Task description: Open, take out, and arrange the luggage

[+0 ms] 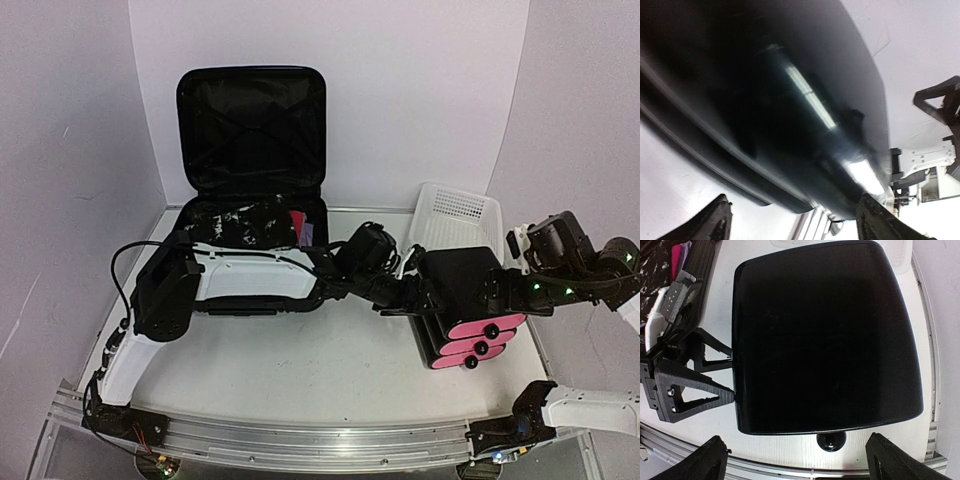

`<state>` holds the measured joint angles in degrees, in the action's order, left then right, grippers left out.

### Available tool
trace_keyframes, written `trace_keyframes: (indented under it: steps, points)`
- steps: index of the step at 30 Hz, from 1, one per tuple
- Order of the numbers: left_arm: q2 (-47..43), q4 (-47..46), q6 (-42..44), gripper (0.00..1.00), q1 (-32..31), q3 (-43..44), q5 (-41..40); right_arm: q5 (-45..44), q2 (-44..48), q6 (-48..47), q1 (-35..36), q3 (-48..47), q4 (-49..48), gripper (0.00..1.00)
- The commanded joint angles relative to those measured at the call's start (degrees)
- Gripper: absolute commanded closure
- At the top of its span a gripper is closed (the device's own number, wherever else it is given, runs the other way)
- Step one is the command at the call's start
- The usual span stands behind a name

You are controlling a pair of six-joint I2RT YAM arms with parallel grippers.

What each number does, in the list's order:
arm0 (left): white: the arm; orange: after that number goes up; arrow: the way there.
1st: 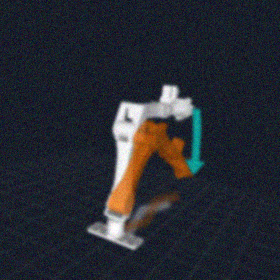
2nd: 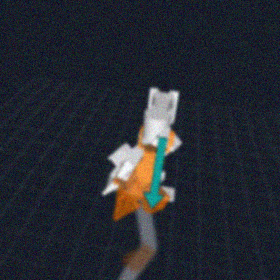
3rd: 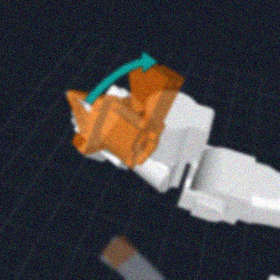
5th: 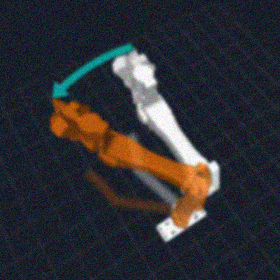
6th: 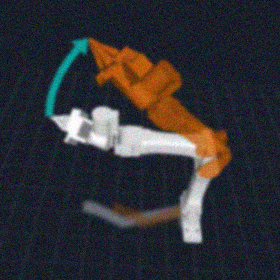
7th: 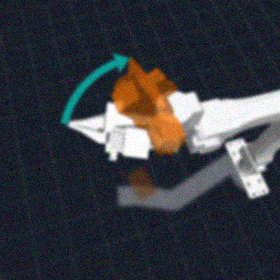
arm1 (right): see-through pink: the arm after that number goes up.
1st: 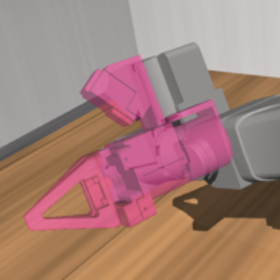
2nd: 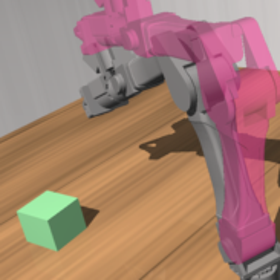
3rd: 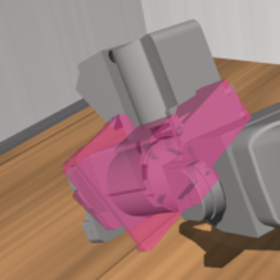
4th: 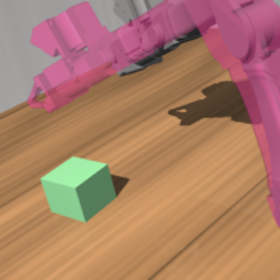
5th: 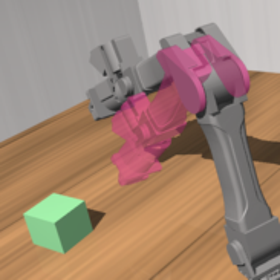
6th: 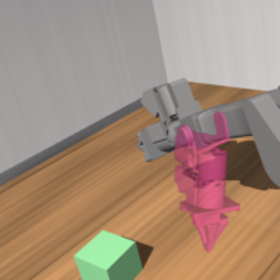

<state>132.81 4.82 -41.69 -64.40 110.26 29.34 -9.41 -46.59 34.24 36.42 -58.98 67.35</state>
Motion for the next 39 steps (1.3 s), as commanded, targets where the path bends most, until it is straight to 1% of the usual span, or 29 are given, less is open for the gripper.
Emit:
trace_keyframes:
  steps: [1, 2, 3, 4, 7, 11, 15, 19, 21, 25, 30, 33, 39]
  points:
    - [-5.59, -0.06, -2.0, 0.1, 2.18, -3.94, -7.97, -2.03, 1.83, -0.43, 0.32, -1.4, 0.9, 0.02]
    - [-5.26, -0.07, -3.23, 0.09, 2.98, -3.35, -7.07, -2.13, 1.99, -0.64, 0.34, -1.26, 0.93, 0.02]
    - [-4.8, -0.07, -3.97, 0.06, 3.64, -2.61, -6.43, -2.15, 1.98, -0.75, 0.34, -1.23, 0.94, 0.02]
    - [-4.42, -0.07, -4.79, 0.05, 4.13, -2.07, -6.52, -2.13, 1.9, -0.87, 0.32, -1.29, 0.94, 0.02]
    - [-2.6, -0.17, -5.09, 0.04, 5.18, 0.92, -5.6, -1.53, 1.54, -1.19, 0.33, -1.79, 0.92, 0.02]
    - [2.63, -0.25, -5.95, 0.05, 5.16, 8.32, -1.91, -1.62, 1.98, -1.11, 0.36, -1.68, 0.92, 0.02]
    - [7.8, -0.51, -7.07, 0.12, 3.99, 15.02, 0.67, -1.45, 1.98, -0.97, 0.36, -1.49, 0.85, 0.02]
    - [12.66, -1.07, -9.59, 0.21, 2.15, 21.03, 3.14, -1.38, 2.27, -0.78, 0.31, -1.42, 0.83, 0.02]
    - [14.2, -1.34, -9.89, 0.25, 1.35, 23.4, 3.15, -1.4, 2.42, -0.62, 0.36, -1.32, 0.8, 0.02]
    - [16.08, -2.19, -10.26, 0.29, 0.14, 26.42, 2.53, -1.18, 2.4, -0.36, 0.31, -1.01, 0.77, 0.02]
    - [17.66, -3.66, -11.59, 0.33, -1.67, 28.04, 1.39, -0.95, 2.38, -0.09, 0.32, -0.7, 0.46, 0.02]
    - [18.21, -4.54, -12.93, 0.34, -3.14, 28.08, 1.31, -0.71, 2.34, 0.17, 0.32, -0.62, 0.34, 0.02]
    - [18.86, -7.45, -12.45, 0.33, -5.29, 29.42, 1.43, -0.57, 2.26, 0.47, 0.37, -0.35, 0.1, 0.02]
